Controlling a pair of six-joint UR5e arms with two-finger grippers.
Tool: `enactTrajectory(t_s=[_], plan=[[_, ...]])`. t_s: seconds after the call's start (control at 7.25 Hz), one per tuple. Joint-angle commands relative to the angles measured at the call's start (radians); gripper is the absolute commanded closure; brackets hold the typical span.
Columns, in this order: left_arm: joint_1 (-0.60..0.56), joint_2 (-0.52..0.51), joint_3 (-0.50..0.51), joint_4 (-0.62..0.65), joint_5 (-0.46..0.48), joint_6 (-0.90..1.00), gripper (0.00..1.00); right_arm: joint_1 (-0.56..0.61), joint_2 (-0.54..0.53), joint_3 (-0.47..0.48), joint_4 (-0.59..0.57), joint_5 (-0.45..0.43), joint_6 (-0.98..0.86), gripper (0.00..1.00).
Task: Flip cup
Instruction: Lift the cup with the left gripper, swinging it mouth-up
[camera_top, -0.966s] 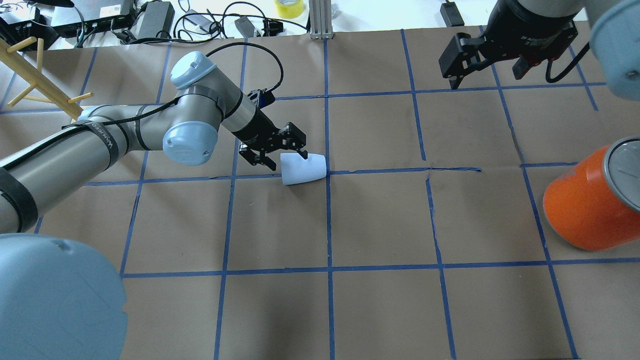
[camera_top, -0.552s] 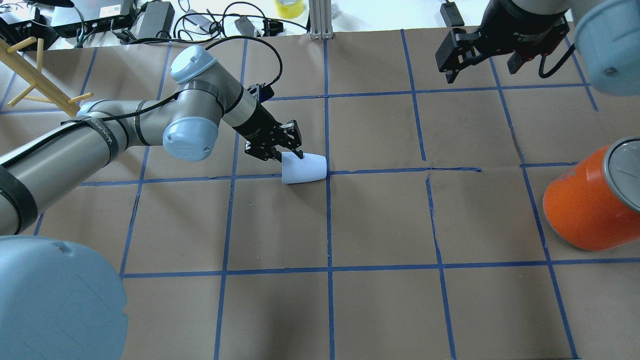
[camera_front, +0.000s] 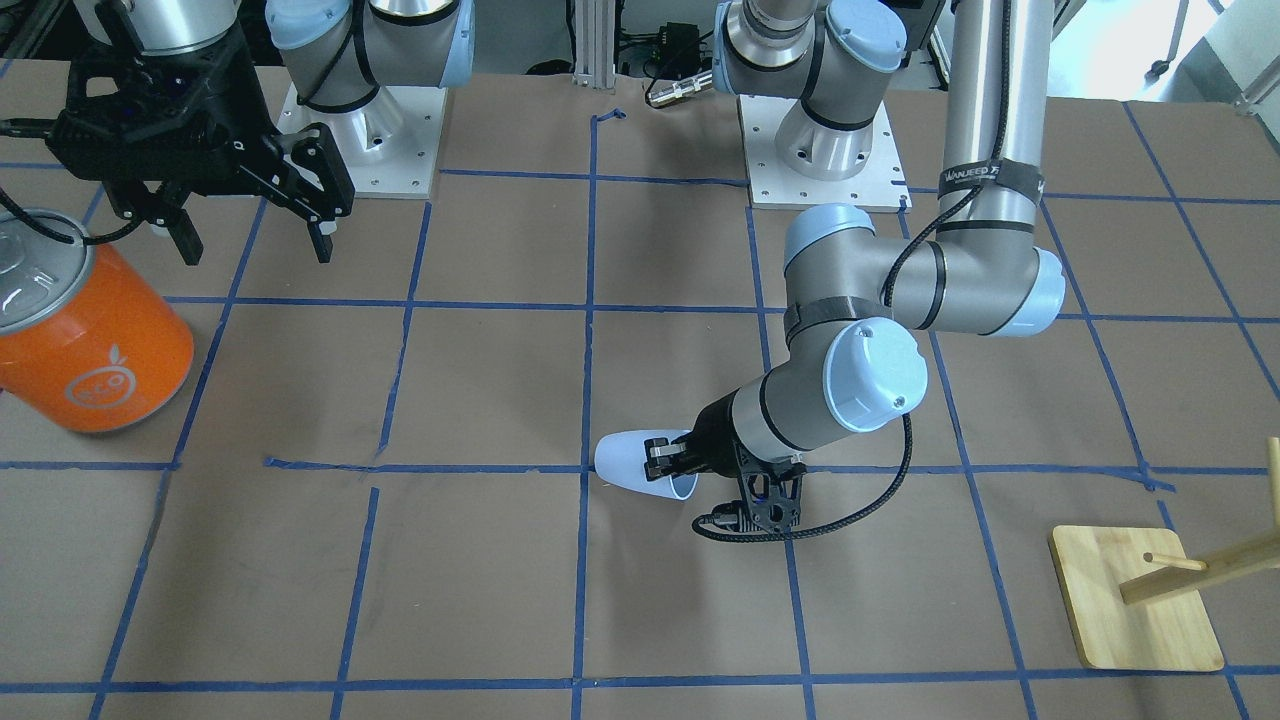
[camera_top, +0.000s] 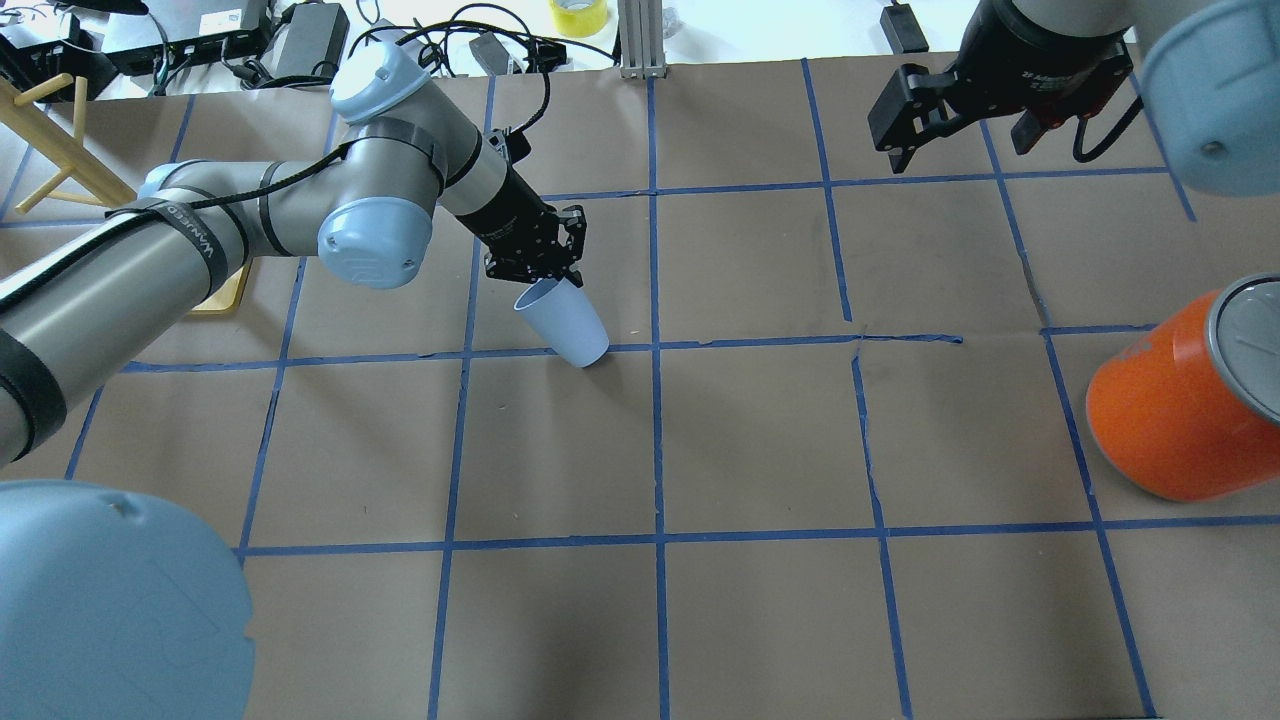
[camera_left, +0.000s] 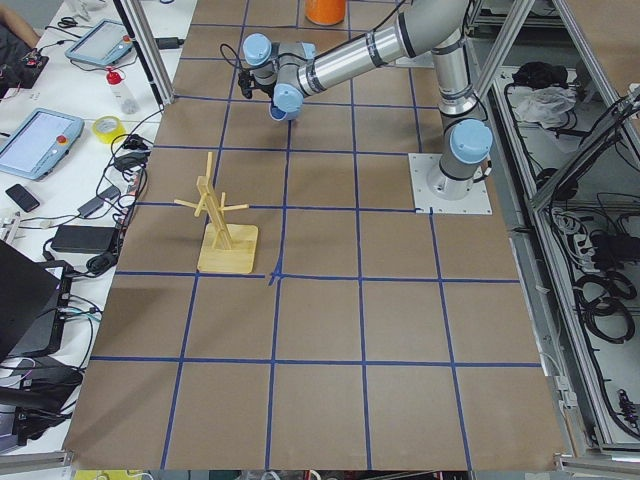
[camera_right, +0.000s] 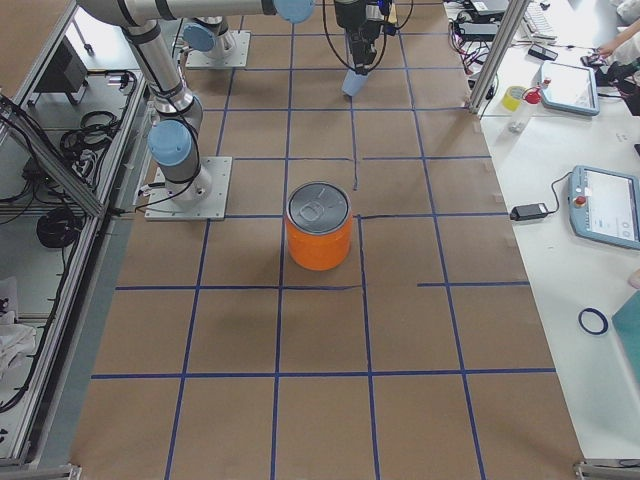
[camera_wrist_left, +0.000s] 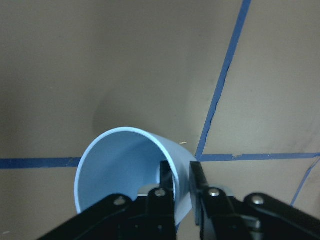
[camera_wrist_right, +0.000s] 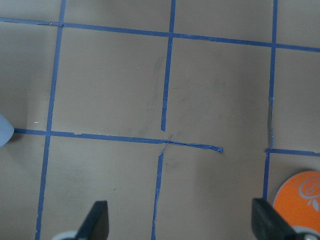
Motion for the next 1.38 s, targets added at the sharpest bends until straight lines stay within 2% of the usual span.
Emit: enactTrajectory(t_s=[0.0,0.28,0.41,0.55,0.97,1.24], plan=[[-0.039,0.02,0.048,-0.009,0.2,-0.059,1.0,-0.001,-0.004,0.003,0.002,-0.006,0.001,0.0],[-0.044,0.046,0.12,-0.009,0.351,-0.006,1.0,-0.001,-0.004,0.004,0.002,-0.006,0.001,0.0],[-0.043,0.06,0.129,0.009,0.415,0.114,1.0,-0.001,-0.005,0.004,0.002,-0.006,-0.001,0.0],[-0.043,0.063,0.117,0.129,0.515,0.269,1.0,-0.001,-0.007,0.004,0.002,-0.007,-0.001,0.0],[0.034,0.054,0.01,0.321,0.516,0.469,1.0,-0.001,-0.007,0.006,0.003,-0.009,-0.007,0.0],[0.117,0.066,-0.054,0.365,0.494,0.528,1.0,0.0,-0.007,0.006,0.003,-0.007,-0.007,0.0]])
